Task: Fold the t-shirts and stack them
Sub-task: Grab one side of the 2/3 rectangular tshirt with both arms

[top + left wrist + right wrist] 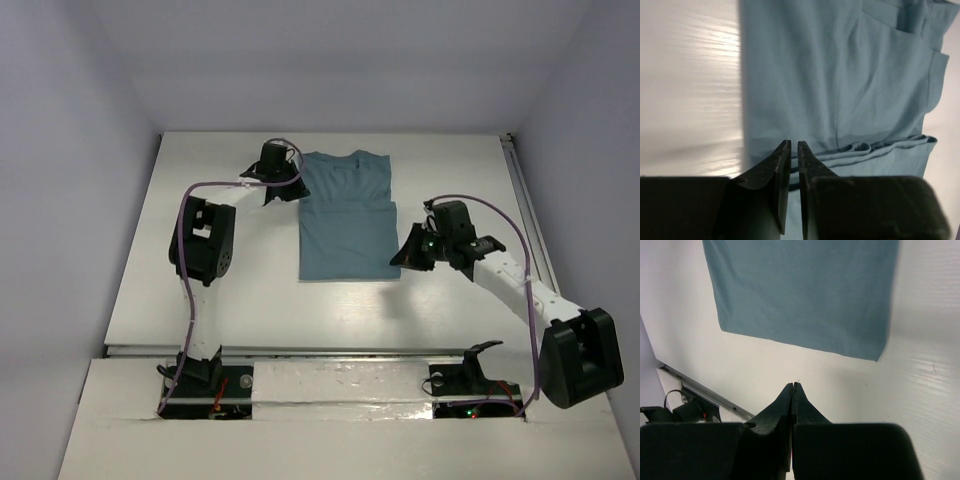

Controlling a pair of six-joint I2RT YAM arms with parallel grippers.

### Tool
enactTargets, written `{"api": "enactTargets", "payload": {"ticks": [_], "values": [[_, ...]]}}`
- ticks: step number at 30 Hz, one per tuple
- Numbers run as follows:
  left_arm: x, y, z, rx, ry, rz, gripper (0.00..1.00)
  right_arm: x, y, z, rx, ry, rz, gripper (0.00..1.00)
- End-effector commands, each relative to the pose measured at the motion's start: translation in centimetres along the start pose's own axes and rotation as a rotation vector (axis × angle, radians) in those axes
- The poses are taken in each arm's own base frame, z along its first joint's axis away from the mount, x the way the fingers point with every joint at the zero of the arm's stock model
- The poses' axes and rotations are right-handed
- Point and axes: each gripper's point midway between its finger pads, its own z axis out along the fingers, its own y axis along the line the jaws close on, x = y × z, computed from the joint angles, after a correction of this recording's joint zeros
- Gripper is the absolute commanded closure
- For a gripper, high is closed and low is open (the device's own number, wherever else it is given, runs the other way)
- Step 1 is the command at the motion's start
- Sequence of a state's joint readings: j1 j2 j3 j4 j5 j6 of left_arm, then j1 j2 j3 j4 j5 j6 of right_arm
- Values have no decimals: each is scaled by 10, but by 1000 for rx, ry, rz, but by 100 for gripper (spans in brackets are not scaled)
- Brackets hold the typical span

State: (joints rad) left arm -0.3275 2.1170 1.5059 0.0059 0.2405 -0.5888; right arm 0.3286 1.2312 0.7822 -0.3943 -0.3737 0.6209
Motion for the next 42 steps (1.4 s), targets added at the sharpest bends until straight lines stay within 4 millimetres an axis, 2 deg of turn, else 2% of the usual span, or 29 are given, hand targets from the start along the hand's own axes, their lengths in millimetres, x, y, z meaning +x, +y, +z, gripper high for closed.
{"api": "enactTargets", "payload": {"ticks": [1,2,3,5,6,7,8,9,10,11,12,14,15,16,17,20,24,27,28,32,34,38,40,41,42], "values": [[-33,-6,-8,-12,-77,-31,90,11,-9,-7,26,-4,0,100],[-33,3,-12,-38,-63,-45,90,11,-14,-6,45,-17,3,100],[-30,0,-23,-24,-59,-41,90,10,-15,-6,49,-23,4,100],[-26,-2,-43,-6,-77,-18,90,11,-22,-3,75,-24,14,91],[-13,-3,-68,-7,-84,-2,89,12,-31,1,114,-23,21,85],[-8,1,-82,-20,-95,7,89,12,-35,3,135,-27,35,68],[6,7,-93,-47,-93,20,89,9,-41,4,153,-37,48,60],[35,12,-113,-47,-66,33,87,11,-43,8,144,-39,53,52],[52,13,-121,-44,-44,39,84,11,-47,12,148,-35,76,42],[77,16,-127,-46,7,39,77,14,-50,15,148,-23,82,39],[111,33,-132,-77,77,34,73,15,-50,18,139,-17,82,38],[145,28,-145,-45,129,37,59,23,-61,27,157,14,108,36],[173,41,-149,-58,178,0,54,23,-61,30,152,13,105,36],[178,40,-155,-35,178,-20,47,23,-67,31,167,13,117,36],[189,39,-157,-14,208,-35,47,21,-74,32,181,5,134,35],[203,44,-157,-13,229,-56,46,22,-81,37,176,10,154,35],[206,53,-152,-54,245,-39,47,24,-84,45,165,25,157,38],[206,55,-148,-68,245,-37,49,26,-88,49,175,24,171,47],[209,55,-147,-70,256,-32,51,26,-89,49,177,24,175,54],[212,56,-143,-82,260,-35,55,28,-95,51,195,8,188,66],[213,54,-140,-84,260,-35,57,28,-95,52,193,9,191,68],[209,55,-136,-98,249,-31,73,25,-98,52,199,-2,200,72],[207,56,-135,-105,244,-22,75,24,-98,52,198,-5,196,74],[209,54,-135,-103,245,-13,83,23,-97,53,197,-9,194,74],[208,54,-134,-105,245,-13,86,23,-98,53,200,-10,194,75]]}}
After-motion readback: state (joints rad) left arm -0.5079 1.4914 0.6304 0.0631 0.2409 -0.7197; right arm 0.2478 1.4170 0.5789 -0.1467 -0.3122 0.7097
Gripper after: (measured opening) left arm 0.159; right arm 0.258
